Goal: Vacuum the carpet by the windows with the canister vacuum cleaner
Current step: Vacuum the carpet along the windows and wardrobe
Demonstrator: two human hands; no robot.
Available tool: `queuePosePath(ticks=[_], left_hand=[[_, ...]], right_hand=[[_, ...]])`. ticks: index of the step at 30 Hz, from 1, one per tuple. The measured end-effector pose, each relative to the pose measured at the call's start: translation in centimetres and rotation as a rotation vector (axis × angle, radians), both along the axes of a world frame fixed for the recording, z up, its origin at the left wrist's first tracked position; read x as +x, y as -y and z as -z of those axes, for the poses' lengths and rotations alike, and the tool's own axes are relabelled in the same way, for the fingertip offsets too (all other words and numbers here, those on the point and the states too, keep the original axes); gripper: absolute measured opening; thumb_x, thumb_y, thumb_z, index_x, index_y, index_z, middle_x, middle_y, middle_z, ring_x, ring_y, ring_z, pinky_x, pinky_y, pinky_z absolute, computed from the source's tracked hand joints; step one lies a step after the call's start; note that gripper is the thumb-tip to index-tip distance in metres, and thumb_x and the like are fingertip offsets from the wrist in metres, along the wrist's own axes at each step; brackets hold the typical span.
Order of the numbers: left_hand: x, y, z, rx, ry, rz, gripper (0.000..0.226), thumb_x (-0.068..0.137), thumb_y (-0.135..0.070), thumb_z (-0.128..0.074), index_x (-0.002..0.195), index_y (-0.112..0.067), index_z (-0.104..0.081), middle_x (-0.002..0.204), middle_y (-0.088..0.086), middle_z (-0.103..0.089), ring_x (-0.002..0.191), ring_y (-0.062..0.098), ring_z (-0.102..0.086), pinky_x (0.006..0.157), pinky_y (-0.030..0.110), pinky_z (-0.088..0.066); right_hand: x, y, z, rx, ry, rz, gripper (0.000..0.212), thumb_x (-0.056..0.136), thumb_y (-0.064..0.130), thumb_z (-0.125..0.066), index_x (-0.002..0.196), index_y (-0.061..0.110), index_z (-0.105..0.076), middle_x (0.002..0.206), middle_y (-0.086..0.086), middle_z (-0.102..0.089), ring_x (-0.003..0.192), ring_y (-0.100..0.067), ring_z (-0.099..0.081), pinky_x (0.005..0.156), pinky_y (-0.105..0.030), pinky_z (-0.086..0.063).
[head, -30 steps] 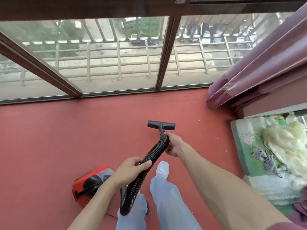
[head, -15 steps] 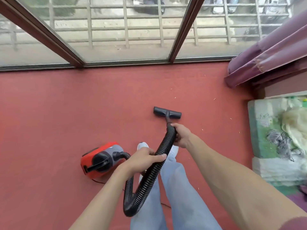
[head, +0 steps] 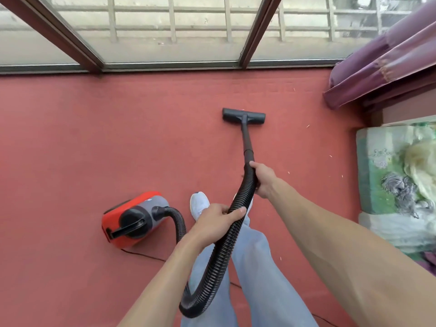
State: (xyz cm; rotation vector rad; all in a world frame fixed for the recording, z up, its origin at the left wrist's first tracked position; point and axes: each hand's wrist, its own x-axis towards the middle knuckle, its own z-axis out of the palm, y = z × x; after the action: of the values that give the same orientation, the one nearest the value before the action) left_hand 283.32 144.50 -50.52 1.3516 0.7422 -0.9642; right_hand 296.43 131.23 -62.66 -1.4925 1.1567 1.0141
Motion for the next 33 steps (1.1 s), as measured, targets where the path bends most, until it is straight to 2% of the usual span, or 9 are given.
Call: queuePosePath(ticks=[5, 9, 13, 17, 20, 23, 27, 30, 33], left_hand=[[0.0, 2.1, 3.1, 0.089, 0.045, -0.104, 0.045, 0.085, -0.061, -0.063, 0.063, -0.022, -0.059, 0.056, -0.01, -0.06, 0.06, 0.015, -0.062, 0.075, 0.042, -0.056], [-0.4, 1.3, 2.2, -0.04, 0.001, -0.108, 0.04, 0.081, -0.061, -0.069, 0.073, -0.022, -0.066, 0.062, -0.007, -0.064, 0.058, 0.014, -0.064, 0.059, 0.031, -0.052], [-0.7, -1.2, 0.3, -0.216, -0.031, -0.014, 0.04, 0.08, -0.055, -0.074, 0.08, -0.016, -0.064, 0.064, -0.006, -0.057, 0.056, 0.013, -0.058, 0.048, 0.019, -0.041], [-0.6, -2.9, -0.4, -0.232, -0.066, 0.054, 0.037, 0.08, -0.052, -0.076, 0.085, -0.016, -0.068, 0.064, -0.009, -0.064, 0.059, 0.01, -0.064, 0.054, 0.021, -0.044], [-0.8, -2.8, 0.3, -0.201, -0.055, 0.055, 0.039, 0.08, -0.051, -0.076, 0.087, -0.014, -0.066, 0.061, -0.01, -0.063, 0.056, 0.009, -0.062, 0.051, 0.02, -0.043], [-0.8, -1.6, 1.5, -0.113, -0.031, -0.033, 0.038, 0.082, -0.052, -0.073, 0.085, -0.015, -0.067, 0.06, -0.01, -0.059, 0.054, 0.008, -0.058, 0.05, 0.018, -0.042], [-0.9, 0.6, 3.3, -0.041, -0.025, -0.196, 0.038, 0.084, -0.055, -0.07, 0.085, -0.017, -0.068, 0.066, -0.008, -0.063, 0.061, 0.011, -0.061, 0.063, 0.027, -0.047], [-0.8, 1.6, 3.5, -0.089, -0.037, -0.174, 0.045, 0.087, -0.052, -0.069, 0.097, -0.008, -0.069, 0.071, -0.003, -0.065, 0.067, 0.017, -0.064, 0.07, 0.035, -0.051], [-0.3, 1.0, 2.4, -0.146, -0.024, -0.121, 0.047, 0.087, -0.052, -0.069, 0.095, -0.005, -0.069, 0.071, 0.0, -0.062, 0.064, 0.017, -0.06, 0.062, 0.028, -0.048]], right_hand=[[1.5, -0.1, 2.4, 0.023, 0.1, -0.028, 0.025, 0.092, 0.026, -0.062, 0.108, 0.006, -0.061, 0.09, -0.013, -0.067, 0.069, -0.022, -0.062, 0.057, -0.028, -0.05], [0.1, 0.9, 1.8, 0.028, 0.094, -0.091, 0.031, 0.088, 0.029, -0.06, 0.111, 0.009, -0.061, 0.093, -0.014, -0.071, 0.067, -0.02, -0.064, 0.053, -0.025, -0.048], [-2.6, 2.5, -0.3, 0.132, 0.016, -0.035, 0.029, 0.078, 0.03, -0.055, 0.097, 0.009, -0.06, 0.078, -0.01, -0.063, 0.064, -0.02, -0.06, 0.055, -0.025, -0.049], [-4.3, 3.2, -0.9, 0.186, -0.019, 0.022, 0.036, 0.074, 0.032, -0.058, 0.102, 0.009, -0.06, 0.083, -0.011, -0.063, 0.065, -0.02, -0.061, 0.056, -0.025, -0.05], [-3.8, 2.6, -0.5, 0.189, 0.006, 0.019, 0.027, 0.08, 0.029, -0.055, 0.098, 0.009, -0.06, 0.084, -0.012, -0.065, 0.062, -0.019, -0.061, 0.055, -0.025, -0.049], [-2.0, 1.4, 0.7, 0.122, 0.069, -0.002, 0.02, 0.087, 0.028, -0.057, 0.095, 0.01, -0.063, 0.087, -0.014, -0.068, 0.068, -0.021, -0.062, 0.059, -0.027, -0.05], [0.0, 0.0, 2.2, 0.058, 0.135, -0.073, 0.035, 0.088, 0.031, -0.063, 0.113, 0.006, -0.062, 0.097, -0.015, -0.069, 0.077, -0.023, -0.064, 0.06, -0.027, -0.051], [0.6, 0.2, 2.0, 0.041, 0.136, -0.088, 0.03, 0.09, 0.028, -0.062, 0.111, 0.006, -0.061, 0.093, -0.014, -0.068, 0.071, -0.022, -0.063, 0.059, -0.027, -0.051], [0.5, 1.3, 0.5, 0.044, 0.124, -0.026, 0.02, 0.09, 0.022, -0.06, 0.103, 0.008, -0.062, 0.083, -0.012, -0.068, 0.067, -0.022, -0.062, 0.058, -0.027, -0.051]])
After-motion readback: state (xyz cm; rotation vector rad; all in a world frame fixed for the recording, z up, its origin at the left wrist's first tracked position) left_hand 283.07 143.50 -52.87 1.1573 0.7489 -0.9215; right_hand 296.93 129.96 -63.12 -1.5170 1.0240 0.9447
